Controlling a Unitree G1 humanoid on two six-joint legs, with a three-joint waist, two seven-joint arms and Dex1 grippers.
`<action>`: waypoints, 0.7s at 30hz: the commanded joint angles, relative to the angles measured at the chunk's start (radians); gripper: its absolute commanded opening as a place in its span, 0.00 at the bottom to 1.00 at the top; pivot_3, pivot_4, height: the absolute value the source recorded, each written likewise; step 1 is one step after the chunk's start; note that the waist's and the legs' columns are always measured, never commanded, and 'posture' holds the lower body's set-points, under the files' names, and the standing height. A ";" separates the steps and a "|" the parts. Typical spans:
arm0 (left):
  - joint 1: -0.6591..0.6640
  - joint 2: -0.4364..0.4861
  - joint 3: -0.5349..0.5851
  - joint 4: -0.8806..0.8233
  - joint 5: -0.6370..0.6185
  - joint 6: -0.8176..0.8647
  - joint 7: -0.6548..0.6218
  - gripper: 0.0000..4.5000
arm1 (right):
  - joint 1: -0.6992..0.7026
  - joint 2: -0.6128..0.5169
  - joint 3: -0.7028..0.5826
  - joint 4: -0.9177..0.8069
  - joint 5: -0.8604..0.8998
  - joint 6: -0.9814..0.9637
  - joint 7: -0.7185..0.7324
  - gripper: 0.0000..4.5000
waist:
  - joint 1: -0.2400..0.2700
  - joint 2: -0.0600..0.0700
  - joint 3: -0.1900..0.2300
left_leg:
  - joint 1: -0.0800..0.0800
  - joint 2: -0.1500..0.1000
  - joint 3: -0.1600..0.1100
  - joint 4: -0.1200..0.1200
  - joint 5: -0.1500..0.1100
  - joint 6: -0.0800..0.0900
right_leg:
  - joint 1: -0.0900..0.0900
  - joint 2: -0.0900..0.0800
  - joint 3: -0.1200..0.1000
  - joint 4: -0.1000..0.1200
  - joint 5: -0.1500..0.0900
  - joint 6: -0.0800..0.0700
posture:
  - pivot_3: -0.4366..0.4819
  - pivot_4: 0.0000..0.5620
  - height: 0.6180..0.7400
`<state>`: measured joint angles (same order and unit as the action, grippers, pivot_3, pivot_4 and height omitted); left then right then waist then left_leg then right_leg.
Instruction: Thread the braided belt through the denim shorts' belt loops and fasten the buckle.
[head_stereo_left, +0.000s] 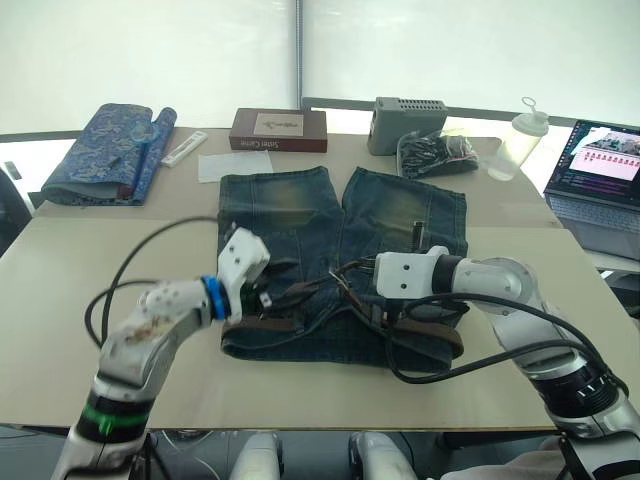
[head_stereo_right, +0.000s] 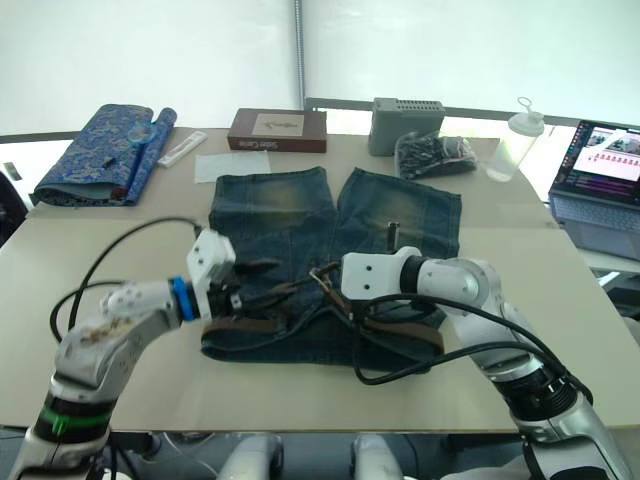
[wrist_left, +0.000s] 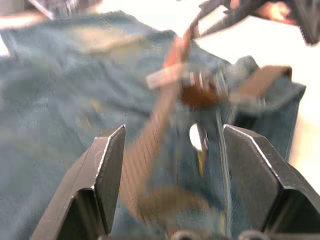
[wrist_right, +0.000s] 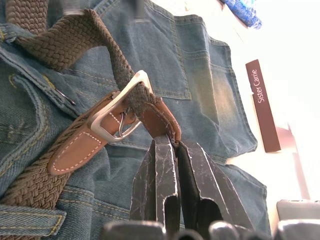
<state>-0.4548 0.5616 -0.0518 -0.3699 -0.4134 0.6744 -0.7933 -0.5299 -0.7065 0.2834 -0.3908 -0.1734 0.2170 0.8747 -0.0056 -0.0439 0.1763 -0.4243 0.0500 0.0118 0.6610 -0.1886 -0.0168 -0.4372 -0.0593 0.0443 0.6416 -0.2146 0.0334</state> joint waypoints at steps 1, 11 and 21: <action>-0.087 -0.021 -0.066 0.017 0.042 0.037 0.043 0.73 | -0.035 0.007 -0.007 -0.051 -0.009 -0.022 0.002 0.00 | -0.004 0.000 0.000 | 0.000 0.000 0.000 0.000 0.000 0.000 | 0.000 0.000 0.000 0.000 0.001 0.002 | 0.48 0.27 0.82; -0.174 -0.049 -0.203 0.037 0.113 0.111 0.092 0.73 | -0.065 0.041 0.015 -0.044 -0.056 -0.047 -0.011 0.00 | -0.012 0.000 0.000 | 0.000 0.000 -0.001 -0.001 0.000 0.000 | -0.001 0.001 0.000 0.001 0.002 0.005 | 0.48 0.27 0.82; -0.185 -0.058 -0.234 0.061 0.178 0.077 0.125 0.21 | -0.060 0.053 0.022 -0.057 -0.049 -0.039 -0.005 0.00 | -0.012 0.000 0.000 | 0.000 0.000 -0.001 -0.001 0.000 0.000 | -0.001 0.001 0.000 0.001 0.002 0.004 | 0.48 0.27 0.82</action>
<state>-0.6287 0.5042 -0.2974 -0.3120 -0.2642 0.7616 -0.6901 -0.5692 -0.6619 0.3301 -0.4007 -0.2330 0.1999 0.8763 -0.0180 -0.0439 0.1763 -0.4242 0.0502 0.0110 0.6603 -0.1887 -0.0167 -0.4379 -0.0584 0.0448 0.6428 -0.2124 0.0378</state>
